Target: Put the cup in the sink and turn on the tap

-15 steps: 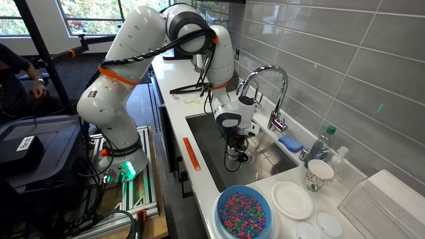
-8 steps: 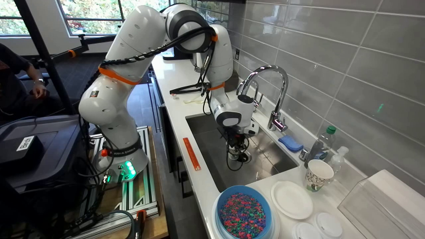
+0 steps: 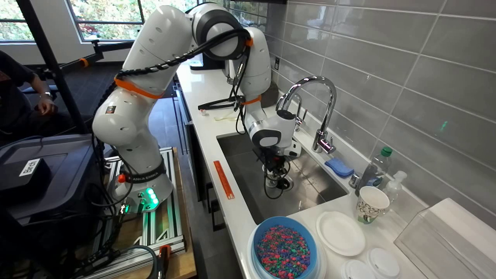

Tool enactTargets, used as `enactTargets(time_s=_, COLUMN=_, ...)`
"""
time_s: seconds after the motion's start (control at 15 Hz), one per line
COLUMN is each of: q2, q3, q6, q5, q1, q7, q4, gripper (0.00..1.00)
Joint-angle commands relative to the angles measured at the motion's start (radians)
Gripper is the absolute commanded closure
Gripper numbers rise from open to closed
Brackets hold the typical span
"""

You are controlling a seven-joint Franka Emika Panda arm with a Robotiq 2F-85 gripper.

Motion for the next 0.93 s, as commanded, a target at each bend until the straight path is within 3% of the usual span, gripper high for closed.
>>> enactTargets(time_s=0.0, q2=-0.019, q3=-0.027, q6=-0.06, q5=-0.029, q1=0.022, q7=0.023, q4=-0.016, gripper=0.99)
enactTargets(time_s=0.67, q2=-0.019, q3=-0.005, q6=-0.082, q5=-0.015, q1=0.023, q7=0.012, q4=-0.01, gripper=0.99)
enactTargets(time_s=0.73, q2=-0.017, q3=-0.008, q6=-0.082, q5=-0.016, q1=0.028, q7=0.016, q4=-0.009, gripper=0.93)
enactTargets(time_s=0.8, q2=-0.016, q3=-0.005, q6=-0.084, q5=-0.015, q1=0.027, q7=0.015, q4=-0.008, gripper=0.71)
enactTargets(time_s=0.87, q2=-0.014, q3=-0.004, q6=-0.083, q5=-0.015, q1=0.029, q7=0.015, q4=-0.009, gripper=0.68)
